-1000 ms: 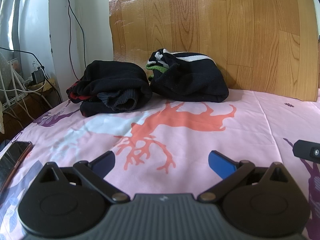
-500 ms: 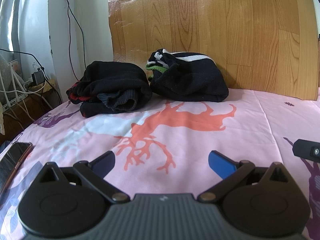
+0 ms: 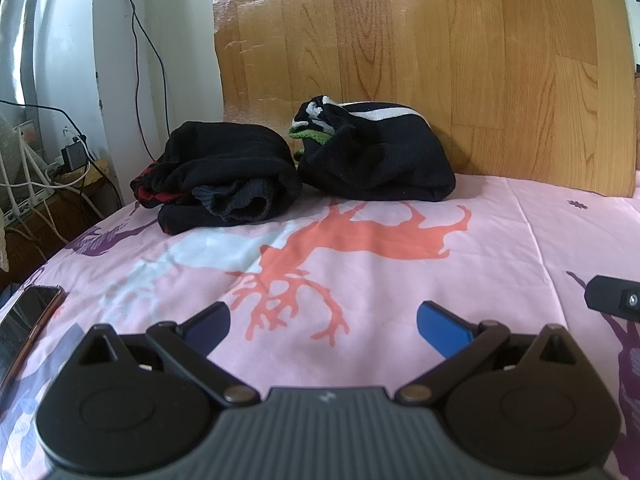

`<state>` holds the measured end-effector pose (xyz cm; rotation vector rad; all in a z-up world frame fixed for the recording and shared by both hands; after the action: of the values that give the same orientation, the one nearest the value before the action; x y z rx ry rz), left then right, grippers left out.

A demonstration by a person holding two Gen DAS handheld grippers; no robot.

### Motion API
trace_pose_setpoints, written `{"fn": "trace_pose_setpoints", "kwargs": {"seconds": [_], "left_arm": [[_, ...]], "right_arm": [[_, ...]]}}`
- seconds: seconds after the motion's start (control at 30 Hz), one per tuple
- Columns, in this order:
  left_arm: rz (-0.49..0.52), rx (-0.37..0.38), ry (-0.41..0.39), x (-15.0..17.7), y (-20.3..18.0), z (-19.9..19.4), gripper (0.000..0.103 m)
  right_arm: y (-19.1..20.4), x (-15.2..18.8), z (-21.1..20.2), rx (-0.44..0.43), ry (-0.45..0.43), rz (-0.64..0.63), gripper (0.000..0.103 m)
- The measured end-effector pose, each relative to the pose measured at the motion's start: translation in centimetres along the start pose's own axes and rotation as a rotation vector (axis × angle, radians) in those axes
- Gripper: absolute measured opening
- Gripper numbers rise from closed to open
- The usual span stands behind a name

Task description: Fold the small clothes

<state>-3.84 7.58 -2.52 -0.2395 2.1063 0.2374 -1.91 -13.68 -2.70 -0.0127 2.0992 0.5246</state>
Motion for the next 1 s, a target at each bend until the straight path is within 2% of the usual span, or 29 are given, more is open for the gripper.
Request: {"fn": "trace_pose_setpoints", "kwargs": {"seconds": [1.0], "left_arm": [[0.003,0.004,-0.012,-0.09,-0.12,-0.22,0.103]], "right_arm": [[0.01,-0.08,-0.38,0.006,-0.016,-0.027,0.091]]}}
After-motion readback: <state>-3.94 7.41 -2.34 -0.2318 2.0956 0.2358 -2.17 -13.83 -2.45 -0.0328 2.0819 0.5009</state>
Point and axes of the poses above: each gripper's, at about its wrist camera, not at the fingertips, and z roughly the way its jaws point, y to its left, x to its underside, the point moved 3 cm from there along z, roughly the way its jaws point, and after that the axes turned 1 degree about -y, right-handed, at the moved point
